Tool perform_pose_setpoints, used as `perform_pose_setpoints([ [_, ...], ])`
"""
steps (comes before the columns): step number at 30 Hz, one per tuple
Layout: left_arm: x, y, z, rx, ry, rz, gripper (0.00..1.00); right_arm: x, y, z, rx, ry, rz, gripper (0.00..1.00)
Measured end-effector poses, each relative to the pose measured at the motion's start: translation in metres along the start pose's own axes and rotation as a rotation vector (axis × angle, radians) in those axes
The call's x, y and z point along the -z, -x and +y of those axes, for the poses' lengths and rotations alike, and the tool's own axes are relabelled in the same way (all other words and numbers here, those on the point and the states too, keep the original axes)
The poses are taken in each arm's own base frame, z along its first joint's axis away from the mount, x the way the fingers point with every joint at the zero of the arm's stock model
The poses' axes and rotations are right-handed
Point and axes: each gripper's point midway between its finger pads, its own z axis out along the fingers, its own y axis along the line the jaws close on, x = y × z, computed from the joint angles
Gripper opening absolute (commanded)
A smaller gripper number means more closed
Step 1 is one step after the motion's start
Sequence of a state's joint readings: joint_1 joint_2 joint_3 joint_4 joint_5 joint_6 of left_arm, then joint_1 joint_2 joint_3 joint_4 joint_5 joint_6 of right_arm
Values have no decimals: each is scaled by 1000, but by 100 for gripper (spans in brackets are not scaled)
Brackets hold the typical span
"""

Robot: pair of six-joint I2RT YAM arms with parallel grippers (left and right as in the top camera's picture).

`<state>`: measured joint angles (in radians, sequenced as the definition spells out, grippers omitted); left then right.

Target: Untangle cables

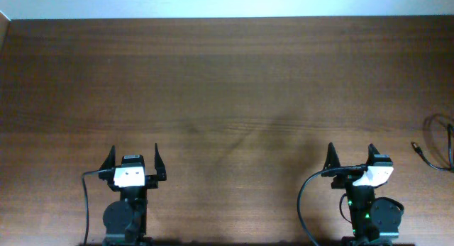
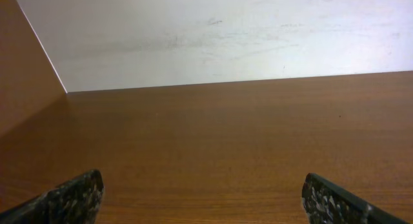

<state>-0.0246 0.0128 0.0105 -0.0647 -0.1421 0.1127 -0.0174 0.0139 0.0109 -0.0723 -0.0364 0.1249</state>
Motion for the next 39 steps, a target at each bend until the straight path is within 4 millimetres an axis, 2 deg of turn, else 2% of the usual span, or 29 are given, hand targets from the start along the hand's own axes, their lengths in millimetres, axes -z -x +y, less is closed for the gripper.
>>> perform_pose_setpoints([
  [5, 0, 0, 0, 0, 0, 0, 99, 0, -2, 11, 29, 39, 7, 99],
  [39, 0, 0, 0, 0, 0, 0, 99, 0, -2, 10, 52, 32, 6, 99],
])
